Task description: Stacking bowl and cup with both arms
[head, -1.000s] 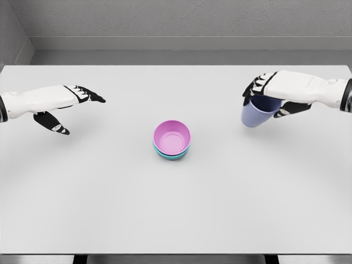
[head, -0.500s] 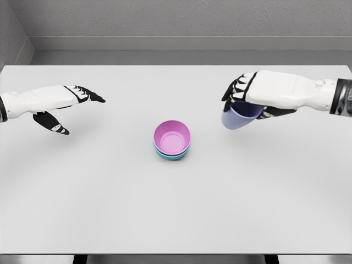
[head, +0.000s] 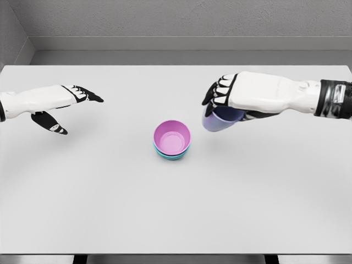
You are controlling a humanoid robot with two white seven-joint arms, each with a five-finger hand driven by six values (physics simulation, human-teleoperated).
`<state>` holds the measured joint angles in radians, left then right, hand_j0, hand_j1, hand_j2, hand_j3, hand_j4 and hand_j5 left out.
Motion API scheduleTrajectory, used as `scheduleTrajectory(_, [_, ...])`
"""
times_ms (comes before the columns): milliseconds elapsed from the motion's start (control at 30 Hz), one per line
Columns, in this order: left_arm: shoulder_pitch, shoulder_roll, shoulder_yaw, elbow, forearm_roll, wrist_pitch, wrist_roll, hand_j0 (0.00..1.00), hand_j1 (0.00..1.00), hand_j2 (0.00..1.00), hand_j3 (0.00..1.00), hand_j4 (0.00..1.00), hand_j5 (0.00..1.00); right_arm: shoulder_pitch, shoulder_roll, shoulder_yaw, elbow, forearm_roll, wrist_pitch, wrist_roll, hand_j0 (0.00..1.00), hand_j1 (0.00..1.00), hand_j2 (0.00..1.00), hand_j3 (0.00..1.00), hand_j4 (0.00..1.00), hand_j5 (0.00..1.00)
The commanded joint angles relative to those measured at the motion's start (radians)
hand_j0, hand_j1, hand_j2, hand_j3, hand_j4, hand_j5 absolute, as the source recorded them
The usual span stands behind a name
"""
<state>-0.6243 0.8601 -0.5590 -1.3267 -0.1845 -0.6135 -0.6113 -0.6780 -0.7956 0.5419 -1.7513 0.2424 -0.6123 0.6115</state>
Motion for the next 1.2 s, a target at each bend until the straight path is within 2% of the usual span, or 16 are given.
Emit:
scheduleTrajectory(0, [0.000, 0.002, 0.001, 0.000, 0.007, 0.003, 0.000, 1.00, 1.00, 1.00, 1.00, 1.00, 1.00, -0.002, 0.018, 0.003, 0.000, -0.006, 0.001, -0.001, 0.56, 0.56, 0.56, 0.56, 0.56, 0.56])
scheduleTrajectory(400, [0.000, 0.000, -0.001, 0.000, 0.007, 0.003, 0.000, 1.00, 1.00, 1.00, 1.00, 1.00, 1.00, -0.021, 0.081, 0.023, 0.000, -0.008, 0.001, -0.001, 0.56, 0.56, 0.56, 0.56, 0.56, 0.56])
scheduleTrajectory(467, [0.000, 0.000, -0.001, 0.000, 0.007, 0.003, 0.000, 1.00, 1.00, 1.00, 1.00, 1.00, 1.00, -0.021, 0.091, 0.052, 0.000, -0.008, 0.001, -0.001, 0.56, 0.56, 0.56, 0.56, 0.56, 0.56])
scheduleTrajectory(933, [0.000, 0.000, 0.001, 0.000, 0.007, 0.003, 0.000, 1.00, 1.00, 1.00, 1.00, 1.00, 1.00, -0.037, 0.145, 0.098, 0.001, -0.005, 0.001, -0.001, 0.56, 0.56, 0.56, 0.56, 0.56, 0.56])
scheduleTrajectory(1167, [0.000, 0.000, 0.001, 0.001, 0.007, 0.003, 0.000, 1.00, 1.00, 1.00, 1.00, 1.00, 1.00, -0.043, 0.167, 0.110, 0.039, 0.006, 0.006, -0.001, 0.56, 0.56, 0.56, 0.56, 0.56, 0.56])
